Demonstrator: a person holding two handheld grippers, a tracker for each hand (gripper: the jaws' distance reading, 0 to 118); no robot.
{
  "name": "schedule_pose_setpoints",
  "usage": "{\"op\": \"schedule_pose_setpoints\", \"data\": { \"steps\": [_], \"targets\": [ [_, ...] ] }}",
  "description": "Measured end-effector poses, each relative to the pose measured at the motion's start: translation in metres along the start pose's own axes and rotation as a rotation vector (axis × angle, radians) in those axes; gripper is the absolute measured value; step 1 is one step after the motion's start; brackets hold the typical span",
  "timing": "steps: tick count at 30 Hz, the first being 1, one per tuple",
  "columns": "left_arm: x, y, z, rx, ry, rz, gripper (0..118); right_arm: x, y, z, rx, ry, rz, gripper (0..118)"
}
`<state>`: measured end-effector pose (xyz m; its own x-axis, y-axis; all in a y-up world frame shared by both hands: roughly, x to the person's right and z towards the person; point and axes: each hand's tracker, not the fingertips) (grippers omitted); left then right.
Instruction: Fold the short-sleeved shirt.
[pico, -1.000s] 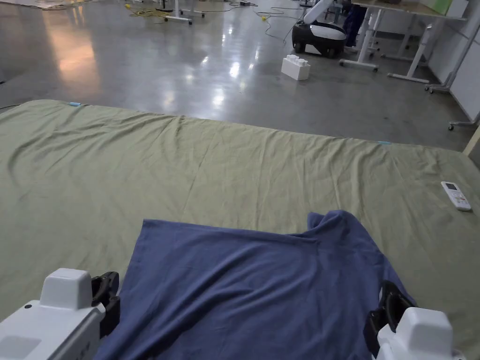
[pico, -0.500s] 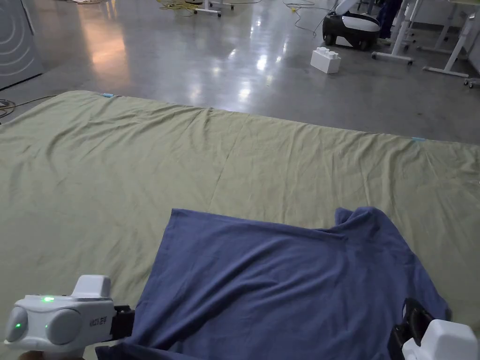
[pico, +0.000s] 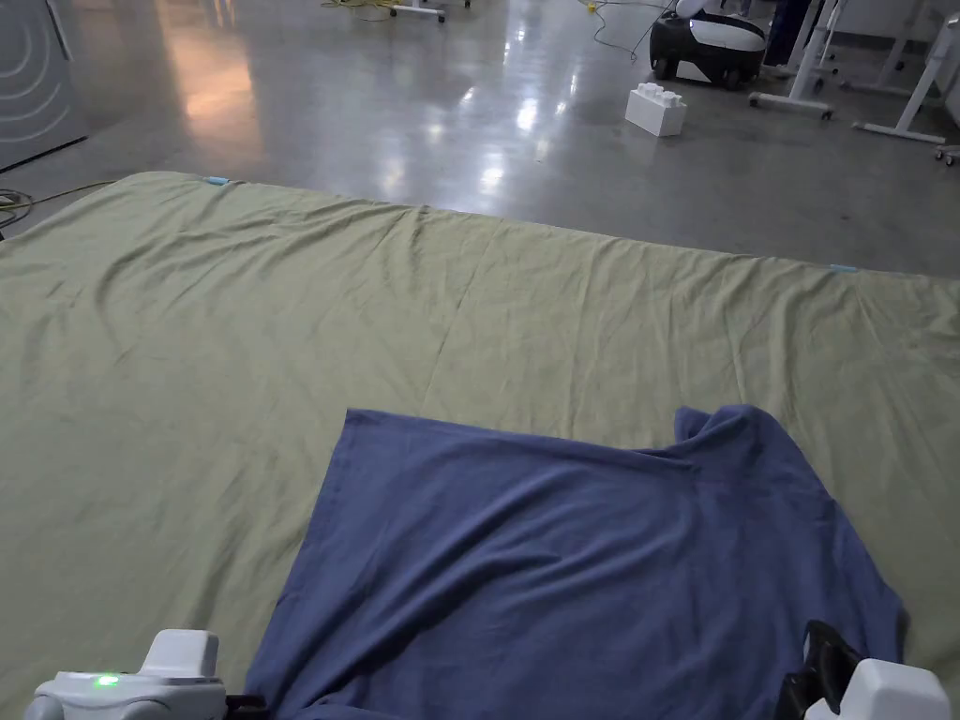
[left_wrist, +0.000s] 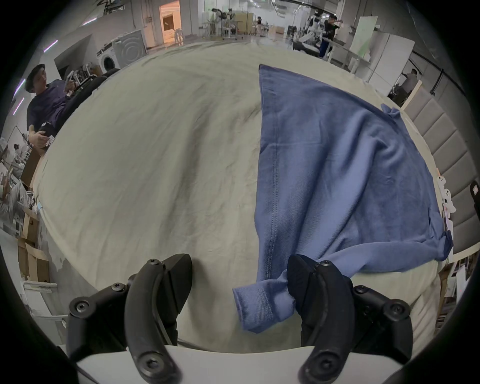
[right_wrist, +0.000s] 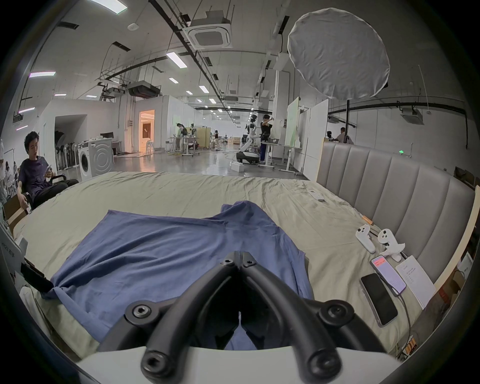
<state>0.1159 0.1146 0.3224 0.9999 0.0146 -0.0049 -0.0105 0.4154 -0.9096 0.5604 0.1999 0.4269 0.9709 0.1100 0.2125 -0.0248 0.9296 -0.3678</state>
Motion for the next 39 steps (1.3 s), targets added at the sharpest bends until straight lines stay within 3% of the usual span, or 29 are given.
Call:
{"op": "schedule_pose_setpoints", "data": {
  "steps": [1, 5, 7, 9, 11, 20, 26, 28, 30, 31, 36, 39],
  "targets": [
    [0.001, -0.001, -0.001, 0.0, 0.014, -0.01, 75, 0.0, 0.0, 0.0, 0.014, -0.005, 0.01, 0],
    [0.015, -0.001, 0.005, -0.001, 0.008, -0.072, 50, -0.002, -0.002, 0.003, 0.002, 0.0, 0.003, 0],
    [0.018, -0.001, 0.007, -0.004, -0.009, -0.077, 47, -0.001, -0.003, 0.004, 0.001, 0.002, -0.001, 0],
    [0.016, -0.001, 0.007, 0.001, -0.021, -0.081, 24, -0.001, -0.004, 0.005, -0.001, 0.003, -0.002, 0],
    [0.012, -0.001, 0.009, 0.004, -0.045, -0.085, 9, 0.0, -0.005, 0.005, -0.006, 0.004, 0.0, 0],
    [-0.013, 0.003, 0.043, 0.088, -0.108, -0.021, 6, 0.023, -0.006, 0.008, -0.041, -0.019, 0.027, 0],
    [-0.008, 0.004, 0.059, 0.128, -0.123, -0.021, 6, 0.057, -0.019, -0.003, -0.296, -0.034, 0.088, 2],
    [-0.007, 0.003, 0.059, 0.131, -0.12, -0.024, 6, 0.072, -0.031, -0.006, -0.376, -0.063, 0.081, 16],
    [-0.002, 0.003, 0.06, 0.132, -0.112, -0.027, 6, 0.086, -0.043, -0.01, -0.468, -0.078, 0.063, 59],
    [-0.002, 0.003, 0.06, 0.13, -0.112, -0.026, 6, 0.092, -0.049, -0.01, -0.509, -0.082, 0.059, 72],
    [0.002, 0.002, 0.056, 0.117, -0.102, -0.031, 6, 0.108, -0.079, -0.014, -0.625, -0.054, -0.006, 76],
    [0.004, 0.001, 0.052, 0.11, -0.094, -0.035, 6, 0.107, -0.096, -0.025, -0.706, -0.027, -0.003, 76]
  ]
}}
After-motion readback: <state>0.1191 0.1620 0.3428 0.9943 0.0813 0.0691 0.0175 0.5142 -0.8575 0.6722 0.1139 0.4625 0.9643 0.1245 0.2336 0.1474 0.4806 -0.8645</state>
